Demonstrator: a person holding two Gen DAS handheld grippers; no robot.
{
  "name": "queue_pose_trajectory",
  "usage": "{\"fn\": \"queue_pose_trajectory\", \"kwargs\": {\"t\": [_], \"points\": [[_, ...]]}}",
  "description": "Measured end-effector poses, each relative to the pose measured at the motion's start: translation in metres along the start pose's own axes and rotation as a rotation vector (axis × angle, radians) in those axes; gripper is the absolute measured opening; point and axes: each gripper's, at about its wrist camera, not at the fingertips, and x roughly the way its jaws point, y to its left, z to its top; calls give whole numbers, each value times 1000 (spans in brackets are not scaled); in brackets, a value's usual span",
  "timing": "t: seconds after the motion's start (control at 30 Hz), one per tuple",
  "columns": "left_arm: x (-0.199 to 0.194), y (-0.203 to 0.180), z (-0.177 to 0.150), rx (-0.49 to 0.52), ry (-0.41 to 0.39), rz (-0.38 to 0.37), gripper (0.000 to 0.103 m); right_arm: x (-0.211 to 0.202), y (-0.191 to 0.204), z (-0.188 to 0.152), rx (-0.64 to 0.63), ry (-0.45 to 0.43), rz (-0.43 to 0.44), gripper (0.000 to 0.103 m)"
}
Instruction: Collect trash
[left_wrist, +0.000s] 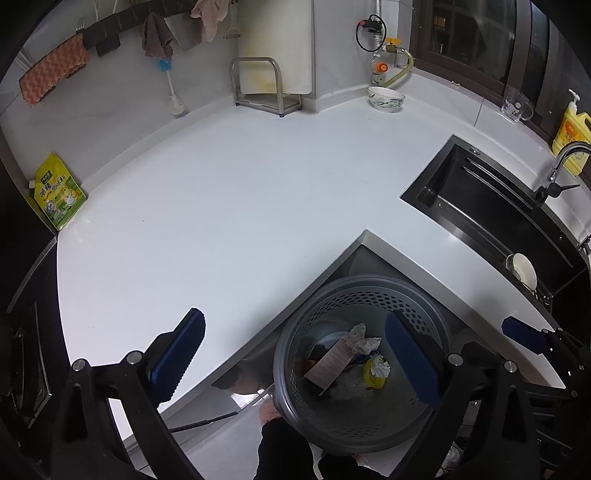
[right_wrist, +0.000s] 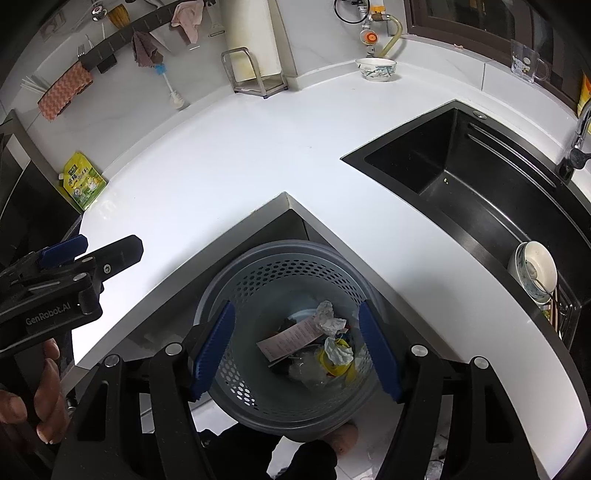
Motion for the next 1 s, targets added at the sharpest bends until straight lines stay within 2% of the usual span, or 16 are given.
{"fn": "queue_pose_trajectory", "kwargs": {"t": [1.0], "points": [[3,0,0,15,15,28,96,-2,3,1,-3,-5,-10,67]]}}
